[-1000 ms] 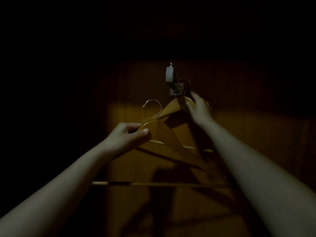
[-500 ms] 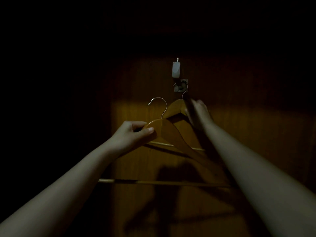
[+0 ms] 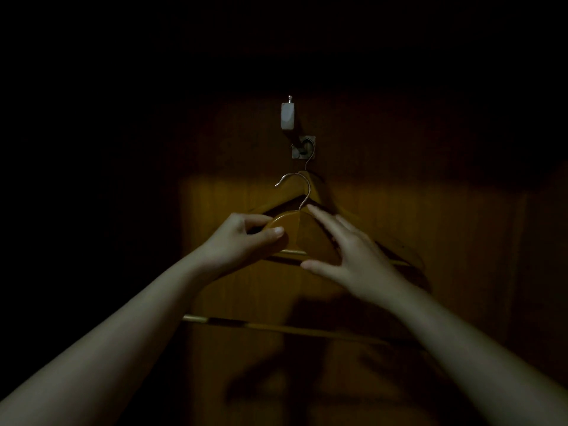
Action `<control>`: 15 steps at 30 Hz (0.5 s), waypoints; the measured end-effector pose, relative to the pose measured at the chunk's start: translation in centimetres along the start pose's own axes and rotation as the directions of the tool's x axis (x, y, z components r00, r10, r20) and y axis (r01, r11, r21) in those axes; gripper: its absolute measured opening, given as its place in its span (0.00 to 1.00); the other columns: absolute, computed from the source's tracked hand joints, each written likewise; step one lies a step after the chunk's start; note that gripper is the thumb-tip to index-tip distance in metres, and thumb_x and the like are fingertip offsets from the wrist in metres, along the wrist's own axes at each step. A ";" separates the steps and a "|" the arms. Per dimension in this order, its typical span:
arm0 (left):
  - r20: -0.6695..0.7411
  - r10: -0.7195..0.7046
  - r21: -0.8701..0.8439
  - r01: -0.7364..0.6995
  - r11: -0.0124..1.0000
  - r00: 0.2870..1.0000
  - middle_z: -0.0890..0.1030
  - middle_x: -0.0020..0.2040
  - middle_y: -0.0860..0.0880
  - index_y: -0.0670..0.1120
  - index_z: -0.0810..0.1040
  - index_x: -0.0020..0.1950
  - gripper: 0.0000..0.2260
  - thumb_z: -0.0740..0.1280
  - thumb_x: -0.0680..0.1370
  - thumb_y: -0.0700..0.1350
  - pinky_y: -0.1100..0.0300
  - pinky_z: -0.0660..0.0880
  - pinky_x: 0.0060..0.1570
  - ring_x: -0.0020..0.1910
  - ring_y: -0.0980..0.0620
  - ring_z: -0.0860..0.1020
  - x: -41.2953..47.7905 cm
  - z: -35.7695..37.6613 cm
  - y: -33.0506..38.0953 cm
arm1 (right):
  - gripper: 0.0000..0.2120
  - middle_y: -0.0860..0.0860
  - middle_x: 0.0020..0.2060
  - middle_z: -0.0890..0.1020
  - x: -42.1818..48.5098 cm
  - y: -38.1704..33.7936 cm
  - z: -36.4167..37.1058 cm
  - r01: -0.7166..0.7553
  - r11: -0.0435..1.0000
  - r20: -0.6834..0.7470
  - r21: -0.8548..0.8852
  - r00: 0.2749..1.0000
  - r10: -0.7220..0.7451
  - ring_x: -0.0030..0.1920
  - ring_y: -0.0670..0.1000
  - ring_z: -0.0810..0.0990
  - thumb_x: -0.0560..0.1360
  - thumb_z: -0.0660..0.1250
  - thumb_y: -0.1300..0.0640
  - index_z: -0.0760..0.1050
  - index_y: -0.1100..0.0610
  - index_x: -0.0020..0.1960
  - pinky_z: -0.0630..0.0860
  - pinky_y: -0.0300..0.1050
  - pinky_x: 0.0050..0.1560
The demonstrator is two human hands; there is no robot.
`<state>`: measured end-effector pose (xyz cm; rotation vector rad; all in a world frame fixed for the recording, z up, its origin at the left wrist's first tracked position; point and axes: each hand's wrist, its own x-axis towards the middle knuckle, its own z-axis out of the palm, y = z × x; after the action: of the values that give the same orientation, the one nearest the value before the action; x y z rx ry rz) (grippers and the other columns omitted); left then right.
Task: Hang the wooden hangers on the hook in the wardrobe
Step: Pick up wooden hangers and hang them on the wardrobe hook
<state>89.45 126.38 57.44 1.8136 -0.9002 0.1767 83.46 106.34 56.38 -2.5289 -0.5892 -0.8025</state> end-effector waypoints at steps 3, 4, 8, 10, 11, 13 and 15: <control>0.004 0.008 0.014 -0.008 1.000 1.000 0.80 0.41 0.47 0.45 0.80 0.48 0.08 0.62 0.78 0.47 0.63 0.75 0.38 0.38 0.54 0.79 0.7 0.6 0.4 | 0.41 0.46 0.65 0.65 -0.1 0.6 0.5 0.023 0.977 -0.083 -0.213 0.996 -0.042 0.63 0.49 0.71 0.72 0.68 0.49 0.46 0.44 0.75 0.74 0.51 0.60; -0.001 0.010 0.018 -0.010 1.000 1.000 0.79 0.41 0.46 0.44 0.79 0.47 0.09 0.62 0.78 0.47 0.63 0.74 0.37 0.37 0.55 0.78 0.9 0.8 0.6 | 0.37 0.47 0.64 0.66 0.0 1.0 0.5 0.038 0.972 -0.115 -0.234 0.991 -0.067 0.61 0.50 0.72 0.73 0.68 0.50 0.50 0.47 0.75 0.75 0.51 0.59; -0.091 0.076 0.067 -0.070 0.995 0.993 0.79 0.49 0.47 0.44 0.74 0.57 0.10 0.62 0.78 0.44 0.69 0.76 0.38 0.41 0.61 0.80 1.8 2.1 1.1 | 0.31 0.49 0.64 0.68 1.0 2.3 0.0 0.113 0.971 -0.151 -0.209 0.978 -0.146 0.60 0.51 0.74 0.75 0.65 0.53 0.56 0.53 0.74 0.77 0.51 0.56; -0.161 0.169 0.371 -0.099 0.923 0.972 0.76 0.61 0.47 0.49 0.67 0.66 0.19 0.64 0.77 0.48 0.61 0.78 0.50 0.55 0.56 0.78 2.0 2.3 0.9 | 0.33 0.49 0.67 0.66 1.6 2.9 -0.4 0.102 0.977 -0.157 -0.186 0.979 -0.132 0.63 0.51 0.72 0.76 0.64 0.54 0.51 0.52 0.75 0.75 0.49 0.60; -0.155 0.231 0.586 -0.099 0.805 0.960 0.73 0.65 0.48 0.51 0.63 0.70 0.24 0.65 0.76 0.50 0.57 0.76 0.56 0.60 0.53 0.75 2.2 2.3 0.7 | 0.35 0.49 0.68 0.65 2.0 3.1 -0.6 0.088 0.982 -0.159 -0.166 0.981 -0.115 0.65 0.51 0.70 0.76 0.64 0.56 0.48 0.51 0.76 0.73 0.48 0.62; -0.110 0.340 0.846 -0.091 0.525 0.934 0.69 0.70 0.48 0.50 0.56 0.74 0.29 0.64 0.76 0.51 0.53 0.69 0.65 0.66 0.50 0.69 2.7 2.3 0.3 | 0.38 0.49 0.69 0.64 2.8 3.6 -1.3 0.048 0.991 -0.162 -0.126 0.984 -0.068 0.66 0.52 0.69 0.75 0.65 0.60 0.45 0.48 0.76 0.71 0.50 0.65; -0.121 0.385 0.896 -0.066 0.438 0.915 0.67 0.72 0.48 0.48 0.54 0.75 0.28 0.61 0.78 0.49 0.53 0.62 0.68 0.70 0.49 0.66 3.9 2.1 0.1 | 0.38 0.49 0.70 0.64 4.0 4.1 -2.0 0.017 0.990 -0.187 -0.142 0.981 -0.044 0.67 0.53 0.68 0.75 0.64 0.61 0.45 0.48 0.76 0.69 0.51 0.66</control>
<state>91.52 122.68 58.58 2.4845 -0.8773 1.3127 87.63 103.07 59.26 -2.5337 -0.5262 -1.1181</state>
